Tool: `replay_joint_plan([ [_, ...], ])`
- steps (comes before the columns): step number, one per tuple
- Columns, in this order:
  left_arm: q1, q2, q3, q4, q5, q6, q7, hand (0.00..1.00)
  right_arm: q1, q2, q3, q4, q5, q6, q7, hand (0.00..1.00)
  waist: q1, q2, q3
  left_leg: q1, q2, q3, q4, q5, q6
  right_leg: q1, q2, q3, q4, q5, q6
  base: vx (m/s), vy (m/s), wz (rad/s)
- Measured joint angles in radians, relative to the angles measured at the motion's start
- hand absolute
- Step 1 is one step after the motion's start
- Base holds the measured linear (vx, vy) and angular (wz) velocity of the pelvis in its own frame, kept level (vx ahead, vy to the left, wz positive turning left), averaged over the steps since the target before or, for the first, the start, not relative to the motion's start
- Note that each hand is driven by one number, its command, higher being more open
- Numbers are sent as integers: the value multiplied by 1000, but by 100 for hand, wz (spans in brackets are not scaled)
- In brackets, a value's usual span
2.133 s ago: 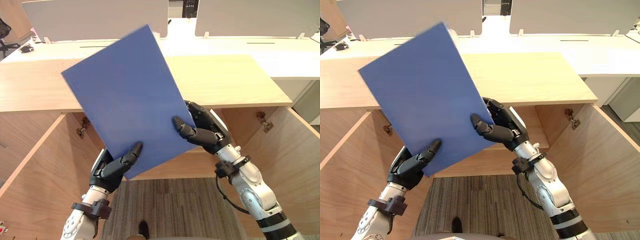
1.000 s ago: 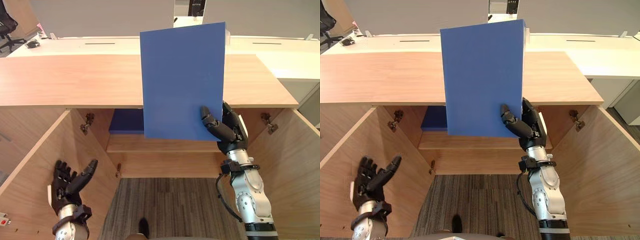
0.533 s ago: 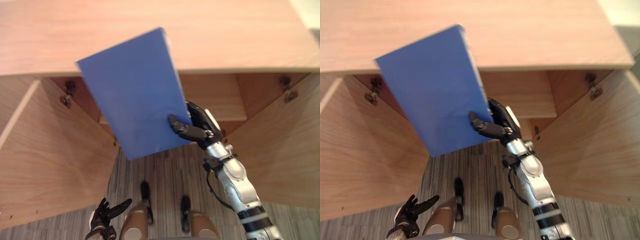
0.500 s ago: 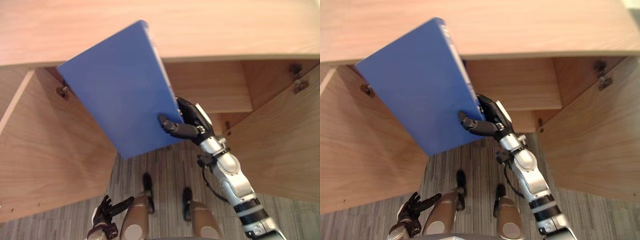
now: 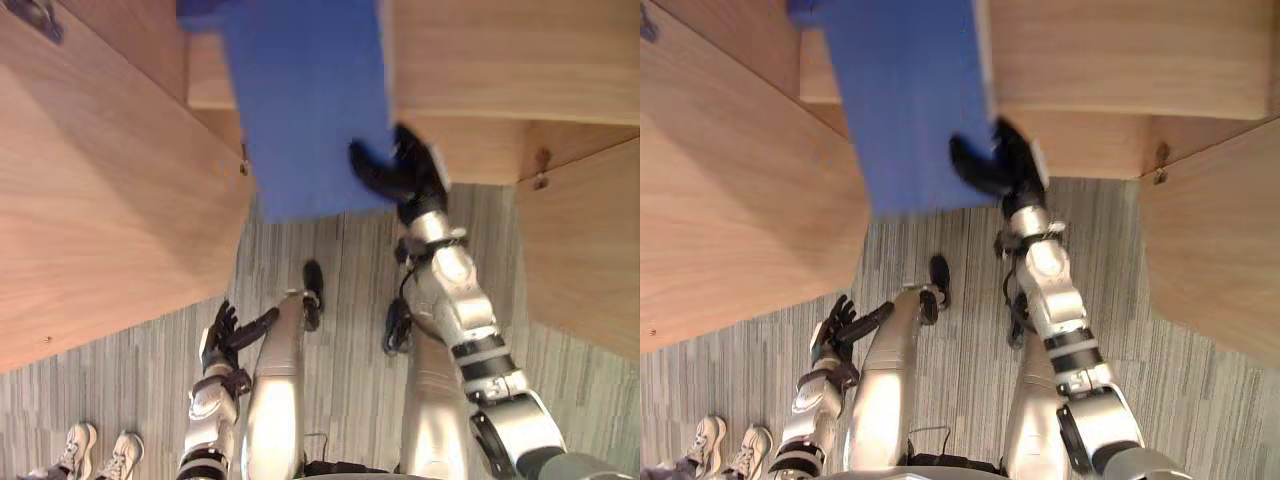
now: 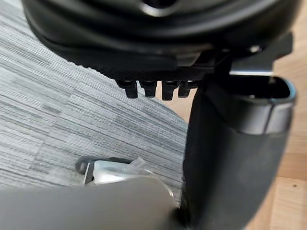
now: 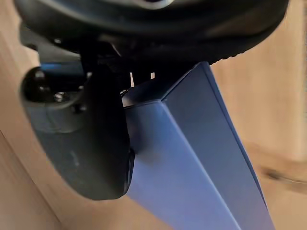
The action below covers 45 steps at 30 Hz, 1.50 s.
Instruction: Walk over to the cabinet, pick up the folder, carry it to the office cabinet, place the folder inside the office cabinet, then close the office cabinet door
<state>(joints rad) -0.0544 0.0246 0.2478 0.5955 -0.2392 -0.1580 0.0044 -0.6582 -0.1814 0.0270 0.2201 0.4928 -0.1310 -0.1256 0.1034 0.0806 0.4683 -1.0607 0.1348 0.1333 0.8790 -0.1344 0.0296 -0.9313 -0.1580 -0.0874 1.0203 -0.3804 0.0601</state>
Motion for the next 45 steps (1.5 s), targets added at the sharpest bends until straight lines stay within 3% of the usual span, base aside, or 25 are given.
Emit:
replay_joint_plan([
  [4,-1,-6,-4,-30,-8,3,13,100,-101,2,-96,-2,109,-63,-67,0,19,0,0,-29,2,0,17,-10,1,-27,-2,1,14,-9,1,-14,-42,-1],
  [10,0,-16,-12,-54,-18,4,42,100,-207,12,-215,-2,182,-103,-159,0,34,0,0,-52,-1,-6,21,-13,-3,-45,-8,-7,23,-21,-5,8,-65,5],
  [17,0,-39,-53,-130,-38,1,85,100,-352,33,-378,81,237,-135,-330,0,46,0,0,-89,-5,-33,39,-14,-4,-66,-12,-34,47,-42,-17,-7,-72,7],
  [18,-1,-42,-60,-139,-38,-1,89,100,-374,33,-393,110,260,-135,-349,100,45,0,-1,-90,-5,-36,38,-13,-5,-66,-11,-37,47,-43,-20,-25,-65,3],
  [27,-9,-62,-98,-171,-56,-3,129,100,-511,32,-392,261,350,-126,-401,100,46,1,-4,-97,0,-50,39,-12,-12,-66,-7,-55,48,-49,-30,-24,-51,2],
  [33,-10,-58,-88,-154,-58,-11,130,100,-573,-12,-169,334,286,-34,-271,100,34,0,-9,-99,12,-51,50,-15,-16,-65,3,-54,49,-49,-30,-34,-34,-4],
  [41,-16,-50,-80,-109,-60,-22,121,100,-582,-38,5,425,149,23,-160,100,19,0,-23,-89,14,-47,48,-15,-16,-57,3,-52,45,-48,-31,-33,-29,-1],
  [42,-16,-47,-80,-106,-60,-22,120,100,-582,-61,44,438,120,31,-139,0,17,0,-23,-86,15,-44,45,-15,-16,-56,3,-51,42,-48,-30,-37,-39,-3],
  [45,-20,-40,-80,-79,-66,-29,110,100,-556,-123,117,446,23,50,-86,0,10,-2,-24,-73,16,-42,32,-14,-15,-43,4,-53,26,-45,-29,-11,-23,-1],
])
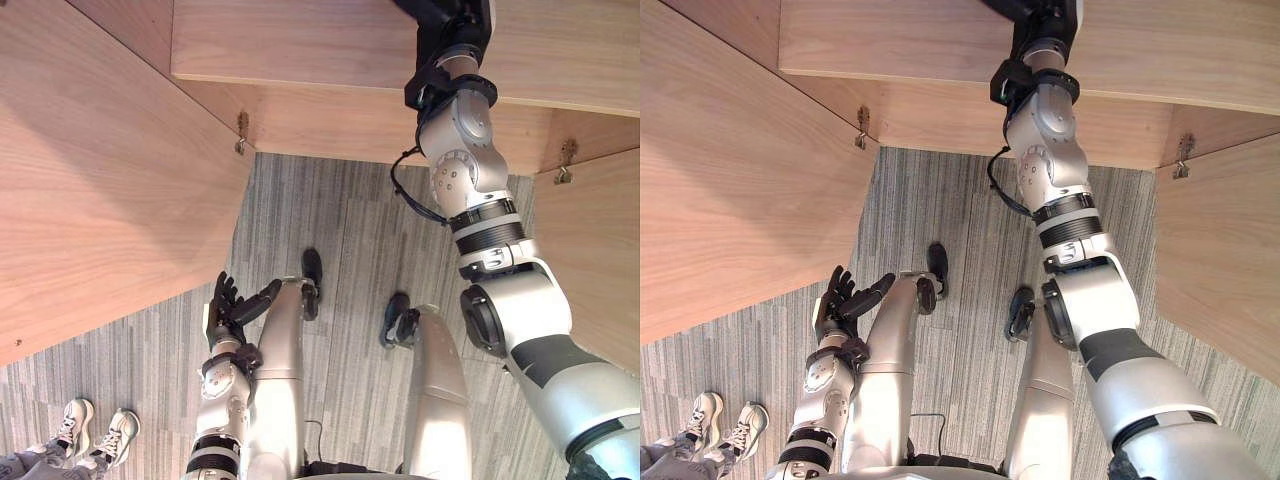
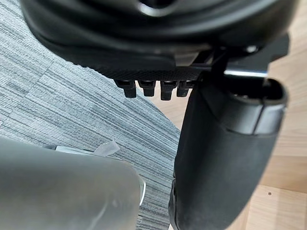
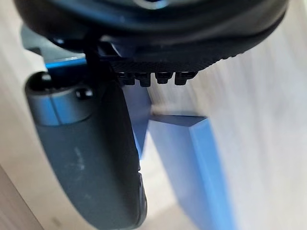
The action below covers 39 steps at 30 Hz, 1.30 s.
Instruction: Walk over to the cabinet, pick up the folder, carry it to the office cabinet, place the folder inside the office cabinet, then close the office cabinet door
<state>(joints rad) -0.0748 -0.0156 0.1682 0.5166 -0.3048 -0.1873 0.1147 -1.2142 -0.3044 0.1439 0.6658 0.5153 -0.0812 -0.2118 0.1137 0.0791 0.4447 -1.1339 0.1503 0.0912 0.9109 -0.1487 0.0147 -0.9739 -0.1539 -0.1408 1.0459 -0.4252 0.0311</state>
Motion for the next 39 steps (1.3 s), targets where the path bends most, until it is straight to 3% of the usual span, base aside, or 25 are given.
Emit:
replay_joint_plan([
  [10,-9,24,-1,63,-1,-14,-11,100,24,-160,68,106,-396,35,47,0,-22,-2,-6,42,1,12,-46,1,1,51,1,-11,-61,9,8,4,-12,1],
  [19,-25,31,0,114,-17,-12,-22,100,45,-236,47,112,-424,70,51,0,-23,-9,-9,76,11,44,-88,2,3,87,-1,-19,-124,30,15,7,-23,-3],
  [26,-32,34,0,126,-24,-6,-29,100,35,-225,38,113,-448,79,64,0,-19,-9,-9,82,19,58,-96,2,3,95,-3,-27,-137,31,14,-27,-38,1],
  [39,-60,32,24,126,-30,-4,16,100,-75,-106,14,218,-714,131,-66,0,-30,-9,-9,42,23,45,-83,3,4,61,-3,-47,-121,31,14,-41,-39,0],
])
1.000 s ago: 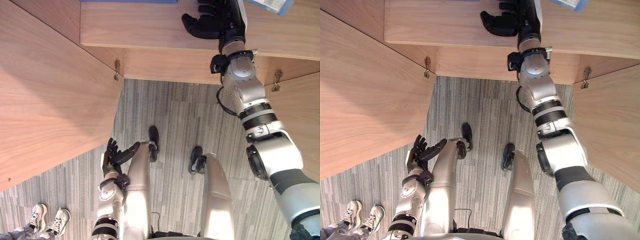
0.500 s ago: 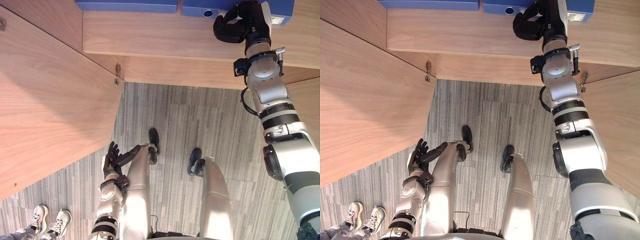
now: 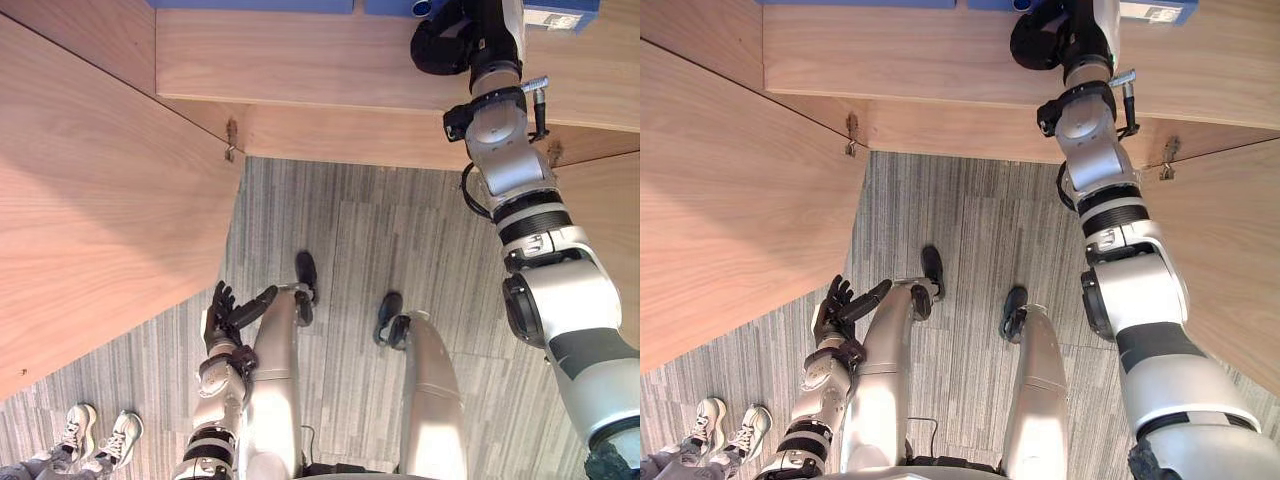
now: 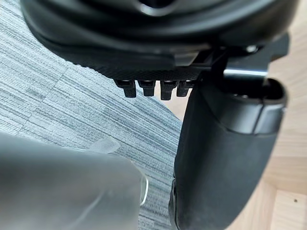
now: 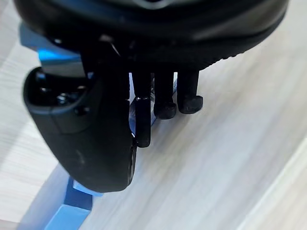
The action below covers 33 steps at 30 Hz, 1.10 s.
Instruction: Walk over to the cabinet, pick up the folder, carry it to the office cabinet, place the folder inside the office cabinet, then close the office cabinet door
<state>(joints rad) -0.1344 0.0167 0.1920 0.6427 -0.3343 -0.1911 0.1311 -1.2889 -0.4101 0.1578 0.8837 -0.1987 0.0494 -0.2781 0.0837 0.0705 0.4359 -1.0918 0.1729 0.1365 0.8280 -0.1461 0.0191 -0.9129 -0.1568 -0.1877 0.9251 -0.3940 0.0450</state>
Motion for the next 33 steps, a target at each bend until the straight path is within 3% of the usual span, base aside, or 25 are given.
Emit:
replay_joint_plan([
  [6,-4,-6,7,-8,-1,-2,21,100,-16,2,-46,15,52,16,-30,0,-6,0,0,-14,-7,-9,-1,15,6,-12,-7,-12,13,0,-1,-80,-41,5],
  [8,-4,-3,8,-10,0,-1,22,100,7,-1,-62,-41,106,16,-37,0,-15,-2,1,-9,-11,-9,-5,19,10,-7,-11,-13,14,0,-1,-55,-34,7],
  [10,-4,-1,7,-5,0,8,22,100,107,-11,-88,-215,146,17,-48,0,-16,-5,2,14,-12,-5,-10,19,10,17,-13,-14,7,0,-1,-23,-33,6],
  [13,7,-2,6,3,1,23,20,100,378,-16,-98,-581,204,6,-66,0,-20,-23,-2,114,-12,11,-40,12,10,122,-14,-21,-42,1,0,11,-38,6],
  [15,46,-5,-3,0,17,31,11,100,658,0,-75,-842,252,-86,-39,0,-31,-42,-12,231,-4,17,-69,-16,5,253,-3,-30,-108,4,6,37,-16,-5],
  [16,61,-1,-3,1,24,31,5,100,719,10,-60,-881,259,-108,-23,0,-37,-55,-20,261,-1,23,-79,-21,4,282,0,-29,-128,7,8,60,-2,-20],
  [17,95,12,-6,3,44,32,-9,100,837,28,-23,-943,281,-150,24,0,-50,-86,-45,322,-1,40,-112,-24,1,337,4,-23,-171,16,11,115,6,-28],
  [18,111,36,-27,27,64,29,-21,100,931,44,2,-969,285,-189,67,0,-58,-117,-64,384,-2,60,-155,-20,1,389,9,-9,-220,32,14,131,8,-30],
  [21,113,85,-84,124,122,35,-46,100,1114,99,-2,-948,295,-231,157,0,-77,-137,-107,517,-11,81,-278,8,-6,530,32,-1,-396,102,23,137,39,-20],
  [24,130,89,-110,166,171,47,-56,100,1221,186,-52,-847,323,-233,199,0,-86,-148,-135,645,-36,125,-418,56,-5,645,37,23,-560,178,31,150,61,-26],
  [25,146,88,-115,186,212,48,-65,100,1264,239,-88,-769,335,-232,205,100,-96,-145,-165,699,-53,142,-484,77,-4,697,36,32,-635,212,37,111,45,-20],
  [29,182,94,-109,218,280,55,-70,100,1347,314,-154,-591,321,-223,208,100,-104,-135,-241,825,-83,193,-653,138,-11,784,36,70,-776,287,41,99,22,-35],
  [33,218,103,-101,235,305,55,-66,100,1402,376,-293,-337,282,-185,173,100,-128,-101,-315,971,-105,236,-839,214,-28,849,48,112,-842,327,41,14,-3,-36],
])
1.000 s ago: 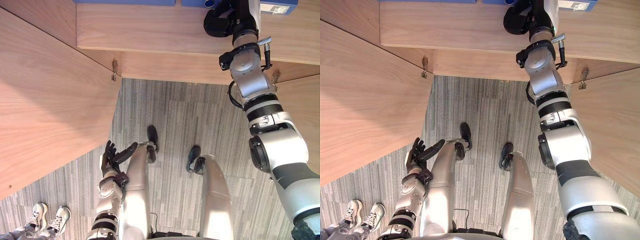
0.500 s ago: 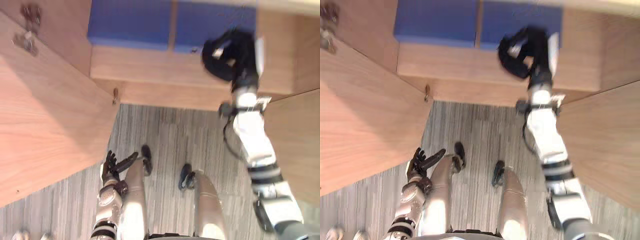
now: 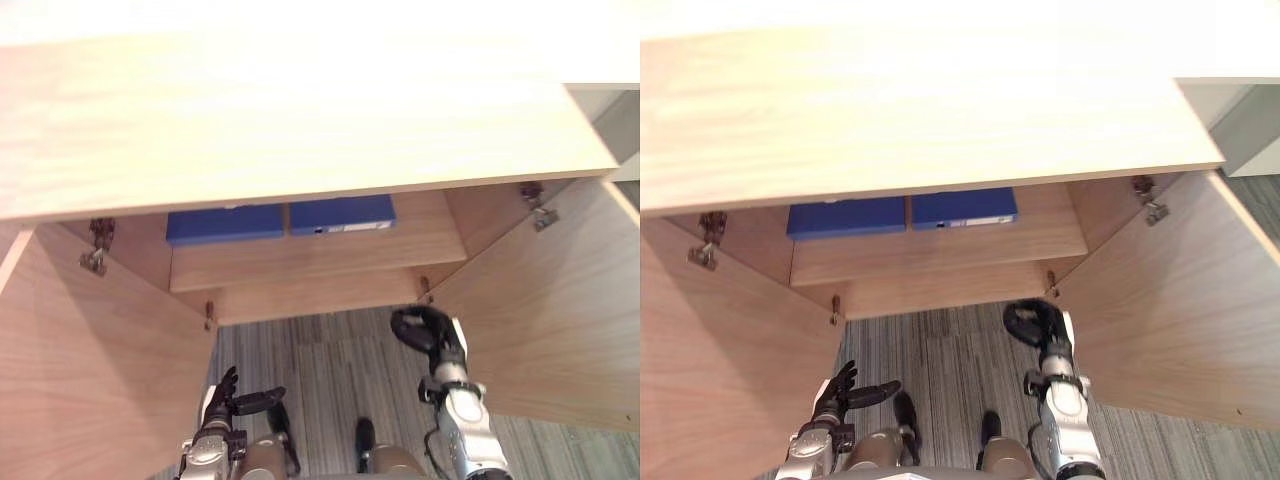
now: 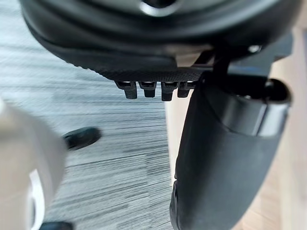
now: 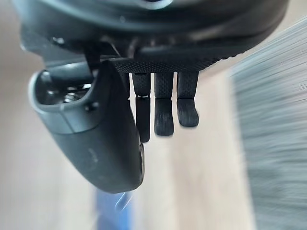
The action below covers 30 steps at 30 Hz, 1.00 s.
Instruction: Walk over to the cabinet, pick up the folder, carry it to the office cabinet, place the folder inside the office cabinet, then close the office cabinet door
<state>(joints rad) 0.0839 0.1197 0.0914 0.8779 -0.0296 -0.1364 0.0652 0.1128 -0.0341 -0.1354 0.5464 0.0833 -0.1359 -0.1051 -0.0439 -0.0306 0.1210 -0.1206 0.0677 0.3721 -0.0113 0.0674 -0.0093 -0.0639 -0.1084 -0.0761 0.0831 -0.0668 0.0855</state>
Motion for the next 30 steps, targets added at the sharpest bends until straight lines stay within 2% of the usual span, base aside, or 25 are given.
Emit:
replay_joint_plan([
  [3,2,-2,0,3,17,0,0,100,30,4,-90,100,3,10,-27,100,-4,13,-14,54,-11,21,-78,38,-5,6,7,29,-2,0,0,-45,19,-30],
  [5,4,-5,1,15,21,0,0,100,45,4,-145,150,12,17,-43,100,-6,15,-16,72,-11,40,-83,38,-5,12,8,53,-12,8,-3,-99,31,-39],
  [8,22,-13,25,44,32,4,-1,100,59,3,-216,179,40,23,-59,100,-30,15,-19,95,-13,64,-84,35,-8,19,10,89,-29,22,-3,-110,38,-38],
  [10,32,-15,35,63,32,9,-2,100,55,0,-262,178,62,24,-65,100,-30,16,-19,106,-14,93,-84,30,-12,17,13,119,-36,30,-6,-94,37,-44],
  [14,75,-14,40,69,31,21,-6,100,54,-12,-389,108,93,26,-93,100,-33,24,-24,123,-17,131,-84,17,-2,15,9,163,-41,30,-7,-51,32,-29],
  [16,86,-15,58,70,35,22,-9,100,45,-48,-419,83,103,26,-99,100,-33,31,-29,124,-20,148,-84,12,5,9,9,184,-41,31,-13,-10,37,-26],
  [20,99,-12,60,89,52,21,-26,100,-36,-163,-476,74,143,25,-109,100,-39,55,-29,124,-32,185,-84,-3,7,-8,3,225,-50,43,-33,17,30,-29],
  [22,102,-12,59,113,52,21,-30,100,-109,-235,-479,77,167,25,-110,100,-41,76,-29,124,-39,216,-83,-16,10,-24,2,257,-51,46,-37,46,16,-41],
  [27,108,-12,58,112,51,17,-44,100,-302,-360,-460,166,188,22,-111,100,-36,117,-14,123,-48,257,-77,-28,4,-46,2,307,-62,73,-18,74,-19,-33],
  [29,108,-13,58,111,51,12,-47,100,-384,-395,-446,218,209,18,-131,100,-35,138,-2,124,-48,256,-77,-35,5,-55,4,321,-68,81,-16,73,-71,-33],
  [30,108,-21,58,110,51,11,-49,100,-430,-435,-422,256,210,17,-133,100,-35,158,9,123,-48,257,-77,-41,6,-62,5,328,-68,90,-16,58,-71,-35],
])
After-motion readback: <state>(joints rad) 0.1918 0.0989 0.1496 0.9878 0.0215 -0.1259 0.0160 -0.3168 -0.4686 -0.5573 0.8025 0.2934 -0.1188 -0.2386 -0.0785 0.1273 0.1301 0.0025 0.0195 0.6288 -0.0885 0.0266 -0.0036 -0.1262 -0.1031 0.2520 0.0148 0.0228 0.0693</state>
